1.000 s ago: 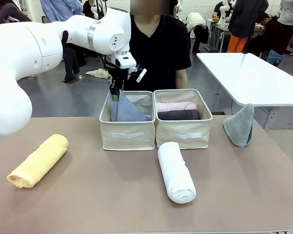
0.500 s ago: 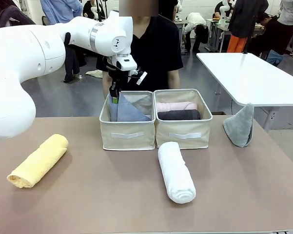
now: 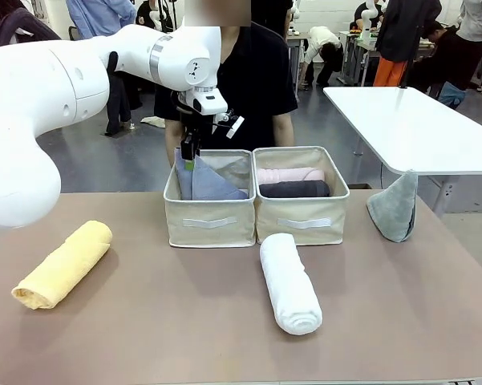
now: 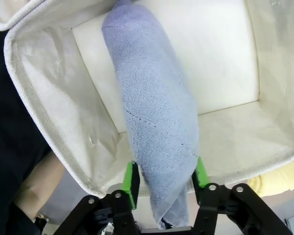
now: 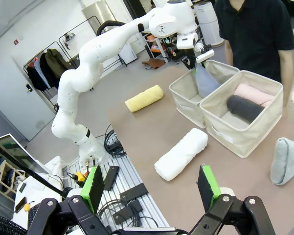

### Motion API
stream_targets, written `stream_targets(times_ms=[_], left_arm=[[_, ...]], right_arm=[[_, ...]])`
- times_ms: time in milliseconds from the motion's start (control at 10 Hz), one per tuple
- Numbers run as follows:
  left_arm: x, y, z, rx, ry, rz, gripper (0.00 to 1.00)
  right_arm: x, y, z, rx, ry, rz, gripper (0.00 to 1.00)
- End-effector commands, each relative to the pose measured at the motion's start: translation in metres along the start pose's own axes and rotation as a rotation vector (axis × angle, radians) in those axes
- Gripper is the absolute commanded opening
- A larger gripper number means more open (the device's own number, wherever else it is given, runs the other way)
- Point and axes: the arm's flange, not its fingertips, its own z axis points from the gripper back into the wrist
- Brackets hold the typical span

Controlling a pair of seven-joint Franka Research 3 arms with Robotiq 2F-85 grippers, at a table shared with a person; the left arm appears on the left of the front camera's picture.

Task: Sort the towels based on their folding style.
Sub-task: Pick up one triangle-folded towel and place it in the left Fabric basket.

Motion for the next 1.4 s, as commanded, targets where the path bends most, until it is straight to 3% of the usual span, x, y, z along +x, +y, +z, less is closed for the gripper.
stream_targets(times_ms=[0, 600, 800, 1000, 1100, 1300], left_arm=[[0.003, 0.019, 0.011, 0.013, 0.025, -0.002, 1.00], [0.001, 0.013, 0.021, 0.012, 0.004, -0.015, 1.00], [-0.019, -0.011, 0.054, -0.089, -0.050, -0.021, 1.00], [-0.088, -0.084, 0.117, -0.036, -0.195, -0.021, 1.00], [-0.128, -0.127, 0.139, 0.038, -0.244, 0.039, 1.00], [-0.196, -0.209, 0.156, 0.074, -0.354, 0.198, 1.00]], right_arm=[[0.001, -0.001, 0.000, 0.017, -0.005, 0.010, 1.00], [0.001, -0.001, 0.000, 0.017, -0.005, 0.010, 1.00], [0.001, -0.001, 0.000, 0.017, -0.005, 0.010, 1.00], [0.001, -0.001, 0.000, 0.017, -0.005, 0.010, 1.00], [0.001, -0.001, 0.000, 0.017, -0.005, 0.010, 1.00], [0.001, -0.001, 0.000, 0.017, -0.005, 0.010, 1.00]])
